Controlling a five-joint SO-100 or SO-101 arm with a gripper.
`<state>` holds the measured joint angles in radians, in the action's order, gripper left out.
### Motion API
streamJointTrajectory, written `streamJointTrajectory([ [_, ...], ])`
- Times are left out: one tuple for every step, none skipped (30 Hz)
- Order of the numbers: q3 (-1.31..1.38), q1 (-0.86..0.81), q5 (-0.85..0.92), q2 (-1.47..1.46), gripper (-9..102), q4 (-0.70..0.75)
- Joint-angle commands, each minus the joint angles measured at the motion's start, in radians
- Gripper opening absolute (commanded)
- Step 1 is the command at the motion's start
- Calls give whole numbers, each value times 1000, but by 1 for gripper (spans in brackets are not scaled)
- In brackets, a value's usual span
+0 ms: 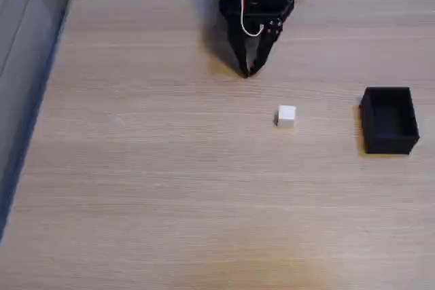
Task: Pick a white block and place it in the black box.
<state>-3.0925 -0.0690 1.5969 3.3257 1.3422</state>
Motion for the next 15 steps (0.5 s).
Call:
streamJointTrajectory([
  [-15, 28, 9, 6, 0, 6],
  [-15, 26, 9, 6, 0, 6],
  [-15, 26, 9, 6, 0, 6],
  [-15, 25, 9, 6, 0, 6],
  [-15, 25, 9, 6, 0, 6],
  [-15, 25, 9, 6, 0, 6],
  [-15, 25, 9, 6, 0, 6],
  [-15, 25, 9, 6, 0, 6],
  [-15, 23, 9, 6, 0, 6],
  [-15, 21, 9, 6, 0, 6],
  [-15, 21, 9, 6, 0, 6],
  [-15, 21, 8, 6, 0, 6],
  [-15, 21, 8, 6, 0, 6],
  [-15, 20, 8, 6, 0, 6],
  [-15, 20, 8, 6, 0, 6],
])
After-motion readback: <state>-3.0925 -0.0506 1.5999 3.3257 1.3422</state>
